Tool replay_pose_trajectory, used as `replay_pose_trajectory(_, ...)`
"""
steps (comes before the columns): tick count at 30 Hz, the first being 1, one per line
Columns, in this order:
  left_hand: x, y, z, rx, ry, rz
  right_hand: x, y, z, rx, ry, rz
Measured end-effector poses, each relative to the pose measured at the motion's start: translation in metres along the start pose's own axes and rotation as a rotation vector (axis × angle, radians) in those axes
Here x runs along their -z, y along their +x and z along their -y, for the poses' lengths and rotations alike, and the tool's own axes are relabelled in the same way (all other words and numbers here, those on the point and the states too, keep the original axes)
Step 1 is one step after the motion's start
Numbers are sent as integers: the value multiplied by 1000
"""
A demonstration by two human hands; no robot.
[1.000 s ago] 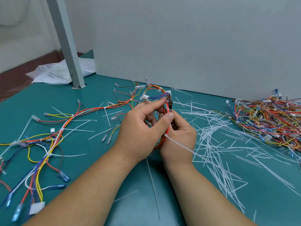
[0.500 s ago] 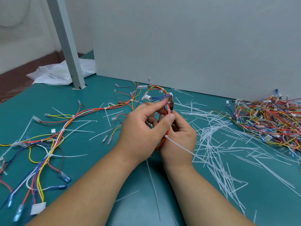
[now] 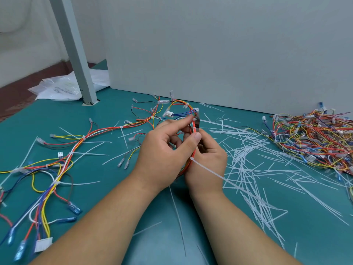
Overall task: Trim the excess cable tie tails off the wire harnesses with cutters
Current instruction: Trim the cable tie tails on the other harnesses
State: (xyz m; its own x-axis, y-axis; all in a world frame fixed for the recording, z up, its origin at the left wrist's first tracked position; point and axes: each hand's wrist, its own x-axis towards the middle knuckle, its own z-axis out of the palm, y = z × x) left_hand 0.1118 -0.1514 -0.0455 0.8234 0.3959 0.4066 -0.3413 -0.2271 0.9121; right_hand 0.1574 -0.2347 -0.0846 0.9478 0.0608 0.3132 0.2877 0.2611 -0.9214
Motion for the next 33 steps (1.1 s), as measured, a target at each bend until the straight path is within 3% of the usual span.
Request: replay_pose_trajectory(33,1,1,1,-25,5,6,0,2,-2,-8,-40,11)
